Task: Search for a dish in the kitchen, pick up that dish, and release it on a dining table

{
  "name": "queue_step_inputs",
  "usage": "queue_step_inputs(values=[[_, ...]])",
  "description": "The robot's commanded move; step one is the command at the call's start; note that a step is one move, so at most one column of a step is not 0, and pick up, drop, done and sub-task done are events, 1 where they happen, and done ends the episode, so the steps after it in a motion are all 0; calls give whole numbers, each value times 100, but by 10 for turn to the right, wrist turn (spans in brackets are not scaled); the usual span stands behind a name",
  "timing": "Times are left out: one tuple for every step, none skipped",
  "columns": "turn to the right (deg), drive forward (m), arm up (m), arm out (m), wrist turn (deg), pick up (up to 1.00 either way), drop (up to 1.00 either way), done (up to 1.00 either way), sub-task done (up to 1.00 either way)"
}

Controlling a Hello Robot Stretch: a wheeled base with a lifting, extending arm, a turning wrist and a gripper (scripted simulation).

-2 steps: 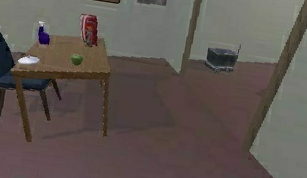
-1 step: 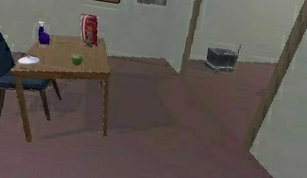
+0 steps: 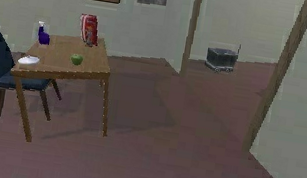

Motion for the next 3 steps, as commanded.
queue_step_inputs(values=[[0,0,2,0,0,0,0,0,0],[0,0,0,0,-450,0,0,0,0],[0,0,0,0,-450,0,0,0,0]])
